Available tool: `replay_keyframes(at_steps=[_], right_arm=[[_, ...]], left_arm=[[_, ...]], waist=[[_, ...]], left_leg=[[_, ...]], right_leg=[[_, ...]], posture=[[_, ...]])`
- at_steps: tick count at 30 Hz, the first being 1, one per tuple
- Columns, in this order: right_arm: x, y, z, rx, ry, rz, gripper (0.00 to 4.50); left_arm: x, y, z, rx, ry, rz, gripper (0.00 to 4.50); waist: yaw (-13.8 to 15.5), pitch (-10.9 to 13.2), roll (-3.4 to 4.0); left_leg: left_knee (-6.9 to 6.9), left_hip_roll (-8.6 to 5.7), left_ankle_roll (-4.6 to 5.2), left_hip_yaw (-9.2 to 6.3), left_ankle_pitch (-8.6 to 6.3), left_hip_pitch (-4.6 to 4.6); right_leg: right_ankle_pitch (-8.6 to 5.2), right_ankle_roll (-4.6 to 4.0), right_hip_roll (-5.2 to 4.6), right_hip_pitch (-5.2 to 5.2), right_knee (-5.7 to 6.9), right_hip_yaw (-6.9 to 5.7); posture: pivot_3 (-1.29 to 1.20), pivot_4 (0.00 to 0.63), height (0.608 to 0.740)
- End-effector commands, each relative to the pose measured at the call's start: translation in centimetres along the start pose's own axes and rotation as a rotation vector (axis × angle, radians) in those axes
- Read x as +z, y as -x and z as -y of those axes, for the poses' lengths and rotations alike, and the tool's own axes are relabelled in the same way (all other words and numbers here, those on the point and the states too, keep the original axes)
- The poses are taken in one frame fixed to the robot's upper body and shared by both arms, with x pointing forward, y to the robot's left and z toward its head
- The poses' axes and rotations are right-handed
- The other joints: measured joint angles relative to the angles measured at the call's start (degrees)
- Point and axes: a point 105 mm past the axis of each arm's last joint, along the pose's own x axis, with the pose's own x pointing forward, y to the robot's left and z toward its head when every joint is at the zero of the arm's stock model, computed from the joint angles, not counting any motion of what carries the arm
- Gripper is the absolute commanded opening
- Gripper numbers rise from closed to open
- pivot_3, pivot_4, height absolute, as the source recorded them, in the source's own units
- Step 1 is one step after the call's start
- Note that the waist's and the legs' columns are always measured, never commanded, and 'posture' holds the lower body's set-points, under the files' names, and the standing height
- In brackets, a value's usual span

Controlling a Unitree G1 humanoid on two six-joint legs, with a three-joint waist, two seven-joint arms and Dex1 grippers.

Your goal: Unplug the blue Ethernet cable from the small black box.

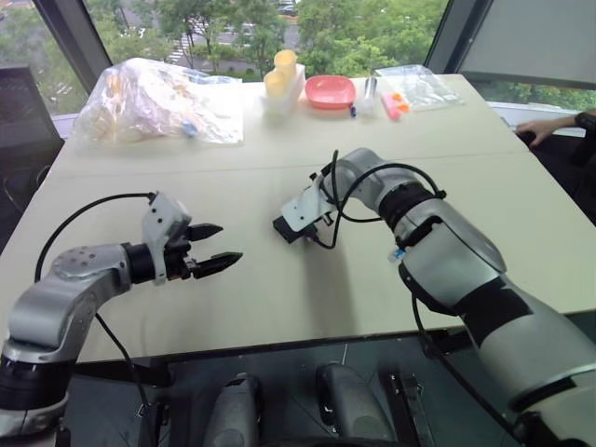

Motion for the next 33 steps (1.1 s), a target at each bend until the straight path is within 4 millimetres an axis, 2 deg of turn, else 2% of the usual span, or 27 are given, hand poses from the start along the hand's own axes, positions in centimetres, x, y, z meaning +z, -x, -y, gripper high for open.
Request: replay_keyframes(at_steps=[1,4,7,9,11,13,16,19,22,26,29,33], right_arm=[[-0.4,-1.5,-2.1,0.054,-0.048,-0.011,0.02],[-1.1,-0.8,-1.4,0.006,-0.064,-0.019,0.02],[-2.3,1.9,2.2,-0.196,-0.111,-0.026,0.02],[-3.2,4.4,4.4,-0.337,-0.081,-0.040,0.02],[-4.1,6.5,6.0,-0.486,0.001,-0.074,0.02],[-4.9,8.1,6.6,-0.612,0.068,-0.099,0.02],[-4.9,8.5,7.2,-0.712,0.009,-0.098,0.02],[-4.5,8.9,8.7,-0.814,-0.090,-0.116,0.02],[-4.2,10.4,10.3,-0.991,-0.151,-0.158,0.02],[-3.9,11.9,10.4,-1.150,-0.148,-0.194,0.02],[-4.0,12.6,9.9,-1.212,-0.140,-0.214,0.02],[-3.1,13.0,9.3,-1.250,-0.121,-0.192,0.02]], left_arm=[[1.2,1.0,0.2,0.047,-0.035,0.043,3.86],[1.0,1.5,-0.3,0.075,-0.027,0.037,3.86],[1.2,1.4,-1.4,0.085,-0.019,0.050,3.86],[1.8,0.9,-2.8,0.093,0.000,0.085,3.86],[3.1,0.1,-4.5,0.087,0.047,0.154,3.86],[4.9,-1.0,-5.9,0.048,0.105,0.231,3.86],[6.9,-2.8,-7.9,-0.015,0.178,0.294,3.86],[8.6,-4.5,-8.8,-0.076,0.211,0.330,3.86],[11.2,-6.6,-8.6,-0.167,0.240,0.379,3.86],[13.0,-7.8,-7.9,-0.250,0.223,0.388,3.86],[13.3,-8.4,-8.7,-0.189,0.187,0.389,3.86],[14.3,-8.8,-9.9,-0.096,0.192,0.434,3.86]], waist=[[0.0,-0.1,-0.08],[0.1,-0.1,-0.15],[0.3,-0.1,-0.11],[0.8,0.0,-0.01],[1.2,0.0,-0.01],[1.7,0.0,-0.04],[1.7,-0.1,-0.10],[1.2,-0.1,-0.10],[1.1,-0.1,-0.10],[1.4,-0.1,-0.10],[1.7,-0.1,-0.10],[1.8,-0.1,-0.10]], left_leg=[[-0.01,0.01,0.00,-0.08,0.00,0.04],[-0.01,0.01,0.00,-0.21,0.00,0.05],[-0.01,0.00,-0.01,-0.22,0.00,0.03],[-0.01,-0.01,-0.05,-0.25,0.03,-0.20],[0.03,-0.08,-0.16,-0.26,0.10,-0.65],[0.05,-0.15,-0.32,-0.14,0.21,-1.09],[-0.02,-0.20,-0.32,0.07,0.21,-1.26],[-0.06,-0.18,-0.26,0.10,0.17,-1.24],[-0.09,-0.16,-0.26,0.05,0.18,-1.29],[0.06,-0.17,-0.26,-0.04,0.18,-1.79],[0.05,-0.19,-0.25,-0.04,0.18,-1.93],[0.06,-0.19,-0.24,-0.05,0.18,-2.03]], right_leg=[[-0.01,-0.03,0.01,0.03,0.01,-0.01],[-0.01,-0.05,0.01,0.04,0.02,-0.02],[-0.01,-0.06,-0.04,0.00,0.01,-0.02],[-0.01,-0.06,-0.11,-0.17,0.01,-0.04],[-0.01,-0.05,-0.13,-0.51,0.00,-0.09],[0.00,-0.02,-0.13,-0.95,-0.01,-0.09],[-0.01,0.07,-0.09,-1.07,-0.04,-0.10],[0.09,0.33,-0.04,-1.07,-0.02,-0.11],[0.09,0.36,-0.02,-1.14,0.04,-0.15],[0.10,0.37,-0.03,-1.47,0.05,-0.21],[0.13,0.45,-0.04,-1.62,0.03,-0.21],[0.14,0.46,-0.03,-1.73,0.05,-0.21]], posture=[[0.00,0.150,0.740],[0.00,0.150,0.740],[0.00,0.150,0.740],[0.00,0.150,0.740],[0.00,0.150,0.740],[0.00,0.150,0.740],[0.00,0.150,0.740],[0.00,0.150,0.740],[0.00,0.150,0.740],[0.00,0.150,0.740],[0.00,0.150,0.740],[0.00,0.150,0.740]])
